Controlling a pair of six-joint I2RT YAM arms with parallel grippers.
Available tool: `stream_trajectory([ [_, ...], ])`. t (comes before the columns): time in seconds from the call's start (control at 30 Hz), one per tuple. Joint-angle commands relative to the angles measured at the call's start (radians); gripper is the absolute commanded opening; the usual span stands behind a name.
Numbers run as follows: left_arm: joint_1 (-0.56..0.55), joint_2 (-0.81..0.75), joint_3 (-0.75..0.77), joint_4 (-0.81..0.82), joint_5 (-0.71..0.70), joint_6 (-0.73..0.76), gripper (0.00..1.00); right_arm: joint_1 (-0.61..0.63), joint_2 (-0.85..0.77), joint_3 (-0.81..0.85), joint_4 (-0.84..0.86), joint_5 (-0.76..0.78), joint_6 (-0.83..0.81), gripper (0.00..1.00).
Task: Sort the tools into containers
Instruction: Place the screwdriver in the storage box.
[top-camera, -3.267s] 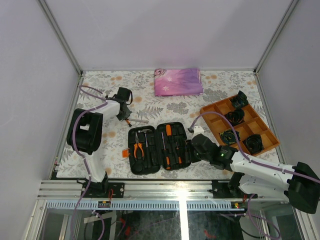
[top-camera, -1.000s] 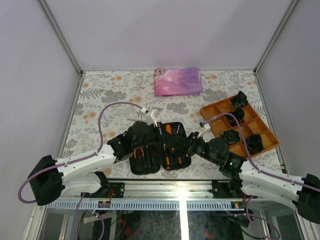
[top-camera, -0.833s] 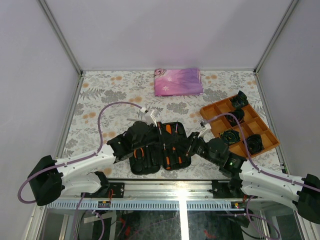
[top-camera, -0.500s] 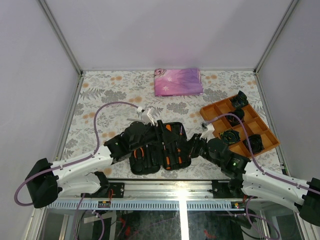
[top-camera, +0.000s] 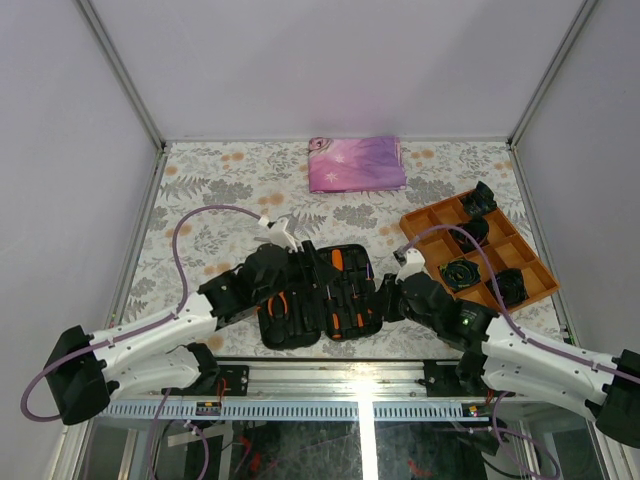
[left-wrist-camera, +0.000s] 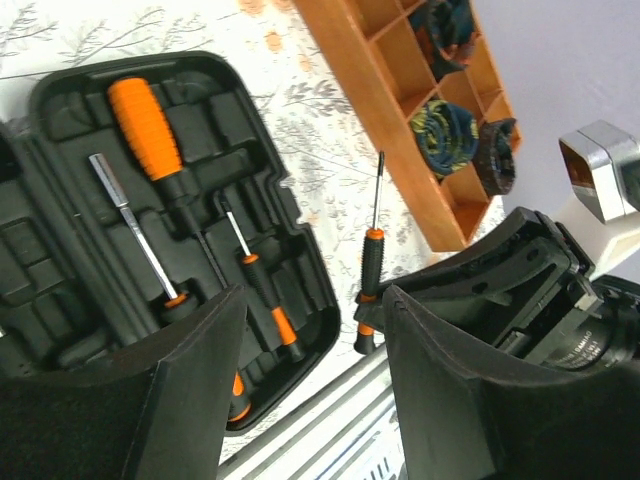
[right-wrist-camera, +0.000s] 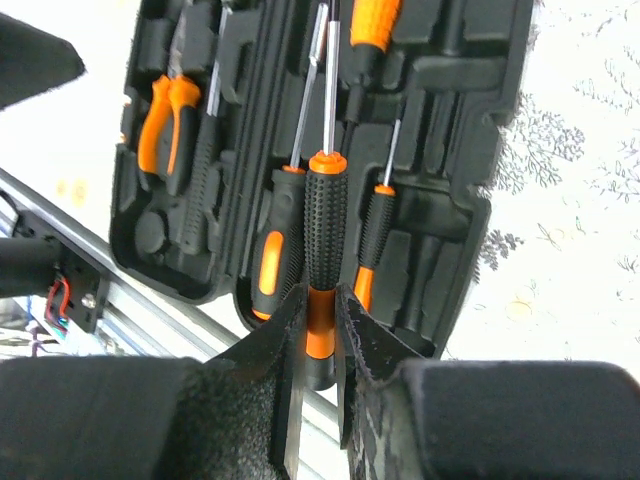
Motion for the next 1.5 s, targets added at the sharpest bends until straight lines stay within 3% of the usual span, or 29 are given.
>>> stream_trajectory([
  [0.0, 0.024, -0.016, 0.023, -0.073, -0.048, 0.022, 0.56, 0.004, 0.036, 0.038, -0.01, -0.053, -0.028, 0.0],
  [0.73, 0.056, 0.068, 0.1, -0.342, -0.185, 0.0, 0.66, 0.006, 0.15, 0.078, -0.08, 0.043, -0.07, 0.01],
  [1.07, 0.069, 0.055, 0.078, -0.33, -0.24, 0.047, 0.68, 0.005, 0.182, 0.157, -0.179, 0.084, -0.081, 0.01],
  [1.2, 0.073, 0.008, 0.067, -0.361, -0.323, 0.029, 0.7, 0.005, 0.229, 0.201, -0.243, 0.075, -0.049, 0.01],
  [1.47, 0.129, 0.024, 0.062, -0.408, -0.281, 0.046, 0.73, 0.006, 0.334, 0.244, -0.303, 0.04, -0.022, 0.01],
])
